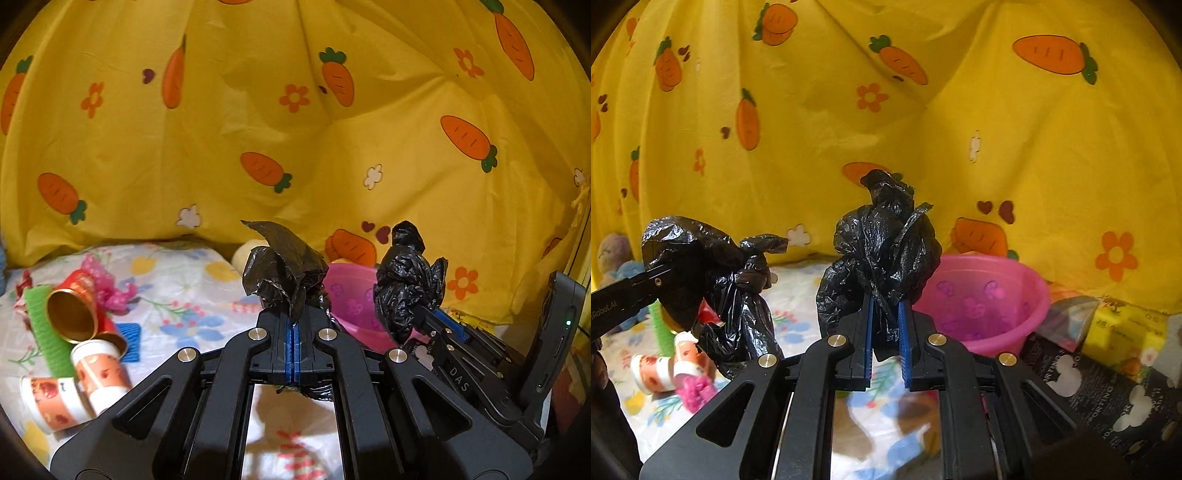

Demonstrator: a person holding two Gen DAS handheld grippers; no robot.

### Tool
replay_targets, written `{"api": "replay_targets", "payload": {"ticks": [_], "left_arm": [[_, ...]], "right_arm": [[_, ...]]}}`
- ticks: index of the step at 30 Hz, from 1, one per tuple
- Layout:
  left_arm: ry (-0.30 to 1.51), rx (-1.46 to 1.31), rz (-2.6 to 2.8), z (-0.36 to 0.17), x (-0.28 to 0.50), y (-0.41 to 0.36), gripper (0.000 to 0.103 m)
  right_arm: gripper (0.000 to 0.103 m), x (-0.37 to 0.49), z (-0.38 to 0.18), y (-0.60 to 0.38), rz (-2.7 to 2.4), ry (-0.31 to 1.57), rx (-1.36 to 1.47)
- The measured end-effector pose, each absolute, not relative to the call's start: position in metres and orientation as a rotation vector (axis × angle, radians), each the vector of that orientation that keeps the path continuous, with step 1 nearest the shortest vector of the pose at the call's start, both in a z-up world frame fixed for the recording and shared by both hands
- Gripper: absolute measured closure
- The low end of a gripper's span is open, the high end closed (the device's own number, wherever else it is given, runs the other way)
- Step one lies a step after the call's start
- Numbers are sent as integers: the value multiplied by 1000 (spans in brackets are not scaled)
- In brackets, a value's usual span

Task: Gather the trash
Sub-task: 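Carry both black bags over the pink bucket and open both tools, then withdraw both tools from the bucket back toward the cups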

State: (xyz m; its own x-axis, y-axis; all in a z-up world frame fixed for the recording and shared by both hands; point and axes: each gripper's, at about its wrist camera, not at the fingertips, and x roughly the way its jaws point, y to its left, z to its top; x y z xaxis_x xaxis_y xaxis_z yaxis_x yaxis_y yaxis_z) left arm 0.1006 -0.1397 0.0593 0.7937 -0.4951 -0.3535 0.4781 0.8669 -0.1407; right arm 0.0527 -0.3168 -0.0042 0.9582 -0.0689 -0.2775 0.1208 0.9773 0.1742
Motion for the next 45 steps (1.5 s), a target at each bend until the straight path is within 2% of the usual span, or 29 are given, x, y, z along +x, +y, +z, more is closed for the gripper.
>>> {"api": "replay_targets", "payload": {"ticks": [14,37,43,45], "left_arm": [[445,-49,-607,43,175,-226,103],[520,-58,-630,10,215,-267,103],[573,-98,-665,4,222,-270,103],[580,-86,-675,3,222,-272,101]], "right_arm": [[90,91,-8,-371,-223,273,221],[89,126,-21,-392,-275,324,229],[78,130,-24,-397,-279,326,241],[67,131,-25,-400,-277,327,249]]}}
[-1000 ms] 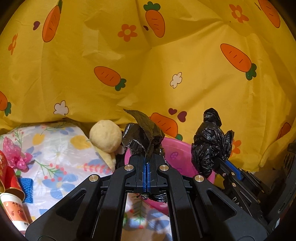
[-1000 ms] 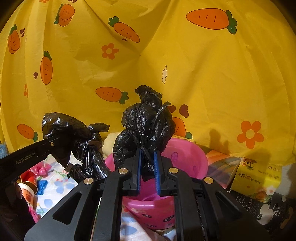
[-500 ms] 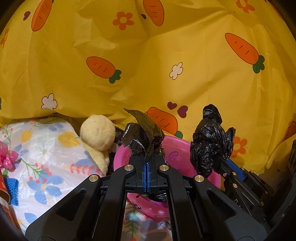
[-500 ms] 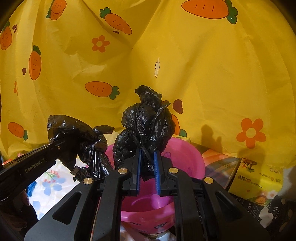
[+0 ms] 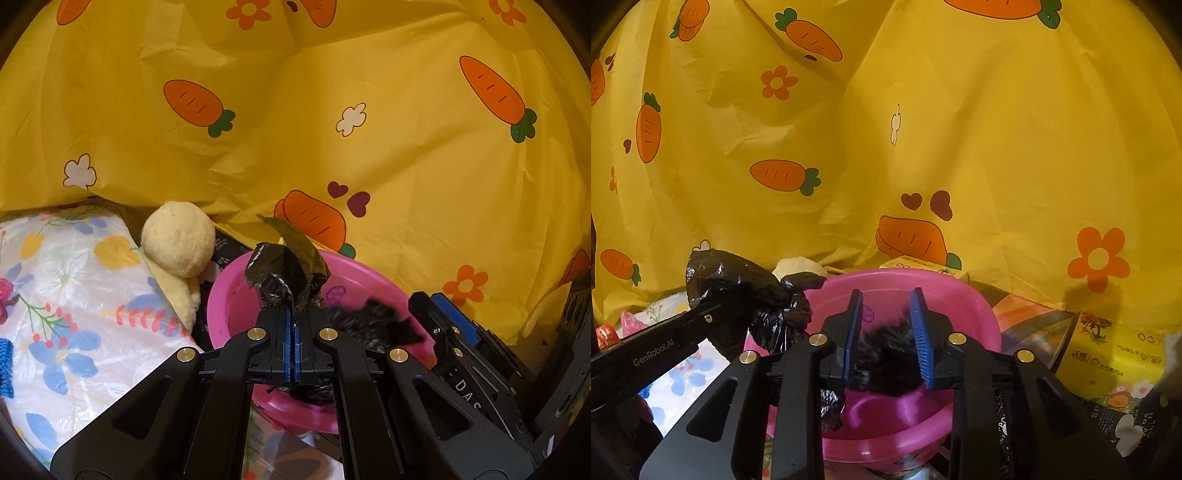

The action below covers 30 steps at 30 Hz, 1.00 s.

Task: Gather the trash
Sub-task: 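Withdraw both tools from the bucket back toward the cups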

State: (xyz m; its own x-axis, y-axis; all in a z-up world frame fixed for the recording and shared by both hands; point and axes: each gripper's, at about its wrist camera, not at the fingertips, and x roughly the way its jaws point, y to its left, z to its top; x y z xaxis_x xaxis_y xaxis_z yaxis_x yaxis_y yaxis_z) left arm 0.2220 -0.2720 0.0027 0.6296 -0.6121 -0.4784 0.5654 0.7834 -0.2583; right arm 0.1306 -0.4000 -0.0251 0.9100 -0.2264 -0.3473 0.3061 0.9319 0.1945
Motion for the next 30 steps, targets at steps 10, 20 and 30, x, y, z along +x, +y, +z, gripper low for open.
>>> {"api": "replay_targets", "payload": {"ticks": [10,20,30], "left_arm": [[551,-163,-597,7,220,-245,12],[489,-114,-439,9,185,-194,6],[481,-131,-349,9,150,-140,6]], "right_arm": [[36,124,-25,-402,-287,317,264],[14,108,-25,-381,-277,313,238],[8,80,-21,-348,-223,294,246]]}}
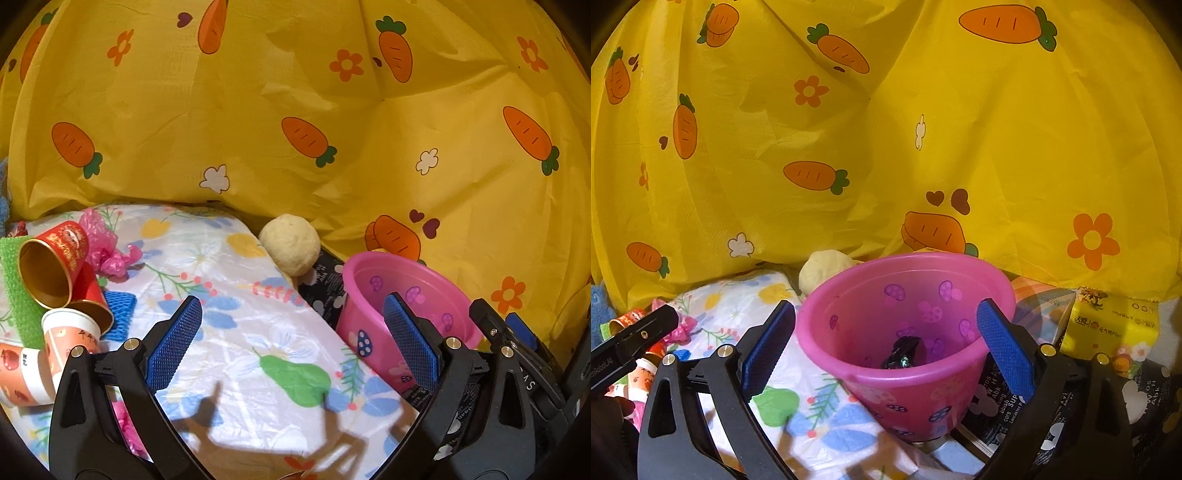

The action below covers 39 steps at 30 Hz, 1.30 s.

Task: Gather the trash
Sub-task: 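Withdraw both tools from the bucket back toward the cups, then grasp the pink plastic bag with the right tool while the left tool grasps the orange cup rim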

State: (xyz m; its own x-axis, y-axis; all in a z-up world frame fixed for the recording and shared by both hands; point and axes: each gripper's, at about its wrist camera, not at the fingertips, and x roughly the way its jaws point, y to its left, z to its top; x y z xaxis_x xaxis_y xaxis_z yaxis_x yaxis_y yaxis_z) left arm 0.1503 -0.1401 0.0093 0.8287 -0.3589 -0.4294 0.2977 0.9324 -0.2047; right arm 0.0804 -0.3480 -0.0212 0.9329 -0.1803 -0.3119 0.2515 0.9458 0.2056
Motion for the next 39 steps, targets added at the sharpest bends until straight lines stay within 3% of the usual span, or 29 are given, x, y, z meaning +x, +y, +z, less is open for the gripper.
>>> {"api": "replay_targets", "payload": {"ticks": [19,29,39], "left_arm": [[427,-148,-50,-8,66,7,6],[433,-208,73,-25,40,84,6],[438,-214,99,-32,32,112,6]], "right_arm": [[8,46,-28,-218,93,324,148],[8,57,-55,-141,252,428,58],[10,79,-79,-106,316,551,50]]}}
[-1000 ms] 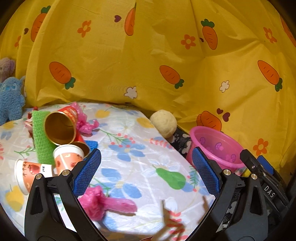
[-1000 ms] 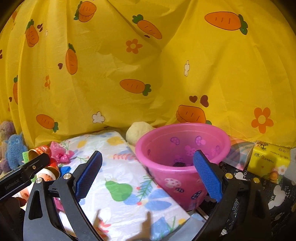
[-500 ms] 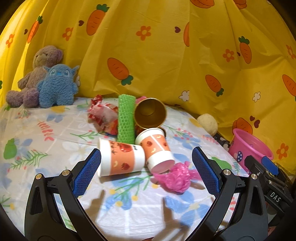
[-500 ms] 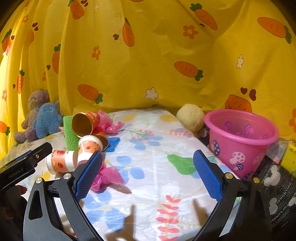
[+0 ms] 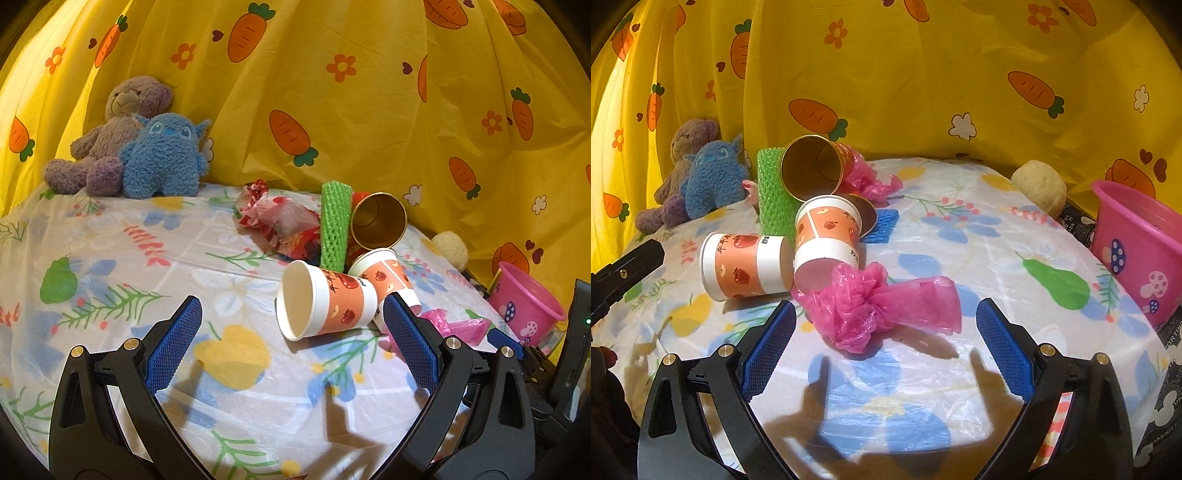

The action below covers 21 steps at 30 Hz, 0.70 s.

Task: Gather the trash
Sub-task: 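Grasp the pink plastic bag with the right tool while the left tool grasps the orange cup rim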

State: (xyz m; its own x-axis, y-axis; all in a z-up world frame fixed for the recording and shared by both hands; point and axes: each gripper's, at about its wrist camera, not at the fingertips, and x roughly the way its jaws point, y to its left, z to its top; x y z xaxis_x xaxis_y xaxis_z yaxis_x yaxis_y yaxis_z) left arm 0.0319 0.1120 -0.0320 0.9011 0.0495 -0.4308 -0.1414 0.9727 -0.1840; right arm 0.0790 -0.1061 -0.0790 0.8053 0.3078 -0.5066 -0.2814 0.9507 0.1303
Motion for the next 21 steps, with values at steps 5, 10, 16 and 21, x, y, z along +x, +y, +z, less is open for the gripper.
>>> {"api": "replay_targets", "payload": {"ticks": [5,10,16,21], "left_arm": [[449,-205,82,-34,36,113,6],[464,-188,64,-37,41,110,6],[491,-189,42,-39,51,108,6],[529,-210,-6,-44,64,109,13]], "right_arm": [[13,87,-78,-103,323,567,60],[24,95,-77,-99,341,593,63],[42,103,-82,-97,371,632,68],[66,107,-84,-100,411,649,106]]}}
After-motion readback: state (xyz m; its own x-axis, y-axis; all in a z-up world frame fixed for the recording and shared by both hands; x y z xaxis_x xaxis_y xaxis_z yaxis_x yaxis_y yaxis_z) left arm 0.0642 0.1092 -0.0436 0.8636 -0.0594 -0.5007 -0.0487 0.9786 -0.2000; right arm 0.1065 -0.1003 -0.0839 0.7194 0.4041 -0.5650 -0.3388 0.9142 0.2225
